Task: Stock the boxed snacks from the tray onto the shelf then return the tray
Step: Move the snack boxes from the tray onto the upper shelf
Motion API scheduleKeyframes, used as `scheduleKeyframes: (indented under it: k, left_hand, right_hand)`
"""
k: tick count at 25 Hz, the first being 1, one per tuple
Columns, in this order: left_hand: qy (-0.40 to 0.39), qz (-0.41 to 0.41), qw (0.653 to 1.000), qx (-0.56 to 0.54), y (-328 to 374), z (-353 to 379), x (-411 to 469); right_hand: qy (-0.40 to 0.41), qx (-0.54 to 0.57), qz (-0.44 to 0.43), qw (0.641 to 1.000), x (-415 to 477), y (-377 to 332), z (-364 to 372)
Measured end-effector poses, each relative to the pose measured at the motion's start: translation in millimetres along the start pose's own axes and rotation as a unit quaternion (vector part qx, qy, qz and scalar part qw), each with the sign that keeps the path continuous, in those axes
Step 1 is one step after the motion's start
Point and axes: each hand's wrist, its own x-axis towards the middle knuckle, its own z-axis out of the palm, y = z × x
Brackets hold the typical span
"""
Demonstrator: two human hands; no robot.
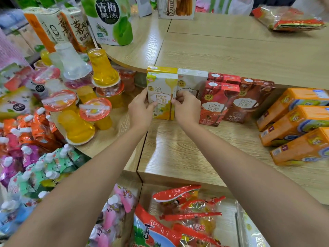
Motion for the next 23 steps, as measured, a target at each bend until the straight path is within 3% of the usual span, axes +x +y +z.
scheduleKeyframes:
  k: [13,19,23]
  left_hand:
    - [0.017,-0.039,0.999,-0.003,-3.9,-3.3,-12.9]
    - [0.069,-0.077,0.994,-0.044,28.0,-14.0,-61.3]
    - [-0.010,-0.085,0.986,-0.146,77.0,-7.6,-144.5]
  right_hand:
    - [-0.072,-0.005,0.002,0.997,-14.6,14.3,-20.4]
    - [-0.099,0.048,-0.001,0.994,-52.8,20.9,-60.5]
    - [-0.110,0.110,0.017,0.988,-99.7,55.9,-138.3]
